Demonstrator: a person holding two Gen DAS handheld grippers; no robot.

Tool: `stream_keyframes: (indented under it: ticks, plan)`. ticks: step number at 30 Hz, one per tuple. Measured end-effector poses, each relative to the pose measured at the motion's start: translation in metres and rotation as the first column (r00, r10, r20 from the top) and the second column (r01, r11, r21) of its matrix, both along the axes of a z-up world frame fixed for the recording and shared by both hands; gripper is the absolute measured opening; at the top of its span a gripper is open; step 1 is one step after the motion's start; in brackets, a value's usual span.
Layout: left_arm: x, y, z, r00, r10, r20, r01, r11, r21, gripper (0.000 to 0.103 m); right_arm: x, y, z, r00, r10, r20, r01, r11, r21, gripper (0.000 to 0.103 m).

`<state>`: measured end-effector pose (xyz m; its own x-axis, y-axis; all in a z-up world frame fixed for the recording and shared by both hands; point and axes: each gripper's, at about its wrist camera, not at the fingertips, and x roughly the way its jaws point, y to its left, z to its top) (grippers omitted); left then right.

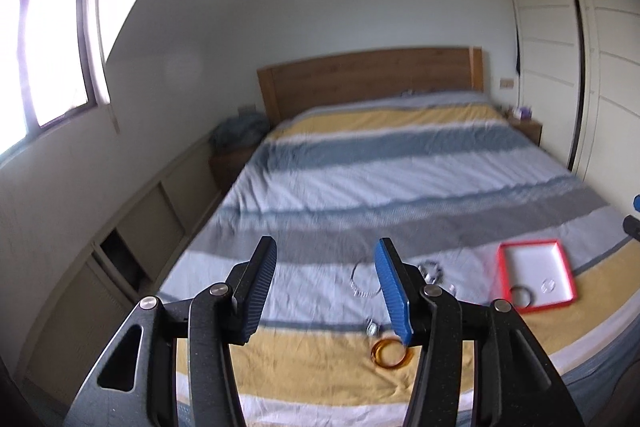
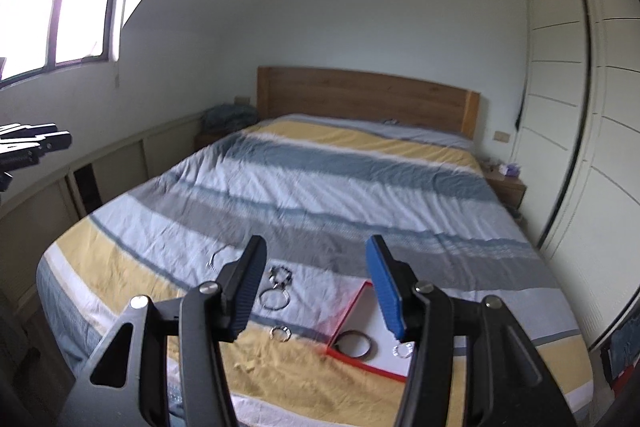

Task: Organize jewelry
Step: 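Lift both tools away from the box and back over the jewelry, then grasp the amber bangle with the left tool while the right tool grasps a small silver ring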

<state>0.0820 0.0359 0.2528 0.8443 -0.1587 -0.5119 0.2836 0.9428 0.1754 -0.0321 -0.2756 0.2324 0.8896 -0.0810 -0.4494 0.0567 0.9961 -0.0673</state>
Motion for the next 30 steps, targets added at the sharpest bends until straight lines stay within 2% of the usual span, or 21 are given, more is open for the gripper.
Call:
stream_keyframes:
  ticks: [4, 9, 13, 19, 22, 24, 30]
  plan:
    - [0.020, 0.012, -0.035, 0.998, 0.011, -0.059, -0.013, 0.999, -0.030, 0.053, 0.017, 0.003, -0.025, 0.999, 0.032, -0.042, -0.032, 0.999, 0.013, 0.050]
    - [0.044, 0.019, -0.079, 0.993, 0.028, -0.117, -0.036, 0.997, -0.065, 0.060, 0.041, -0.002, -0.064, 0.994, 0.053, -0.091, -0.048, 0.997, 0.060, 0.050]
    - [0.060, 0.017, -0.127, 0.981, 0.020, -0.190, -0.029, 0.998, -0.046, 0.061, 0.064, -0.005, -0.104, 0.984, 0.069, -0.165, -0.052, 0.993, 0.110, 0.050]
    - [0.080, 0.005, -0.216, 0.939, -0.005, -0.345, -0.005, 1.000, -0.029, 0.060, 0.102, -0.010, -0.182, 0.948, 0.090, -0.305, -0.033, 0.981, 0.189, 0.050]
    - [0.093, 0.001, -0.257, 0.910, -0.004, -0.415, -0.010, 0.999, -0.031, 0.055, 0.124, -0.009, -0.224, 0.919, 0.118, -0.376, -0.028, 0.971, 0.236, 0.050]
    - [0.101, -0.003, -0.275, 0.892, -0.011, -0.451, -0.008, 0.999, -0.039, 0.051, 0.135, -0.005, -0.245, 0.902, 0.134, -0.409, -0.033, 0.969, 0.244, 0.050]
    - [0.123, -0.018, -0.323, 0.854, -0.013, -0.520, -0.007, 0.999, -0.036, 0.049, 0.161, 0.013, -0.294, 0.857, 0.216, -0.468, -0.064, 0.946, 0.319, 0.049]
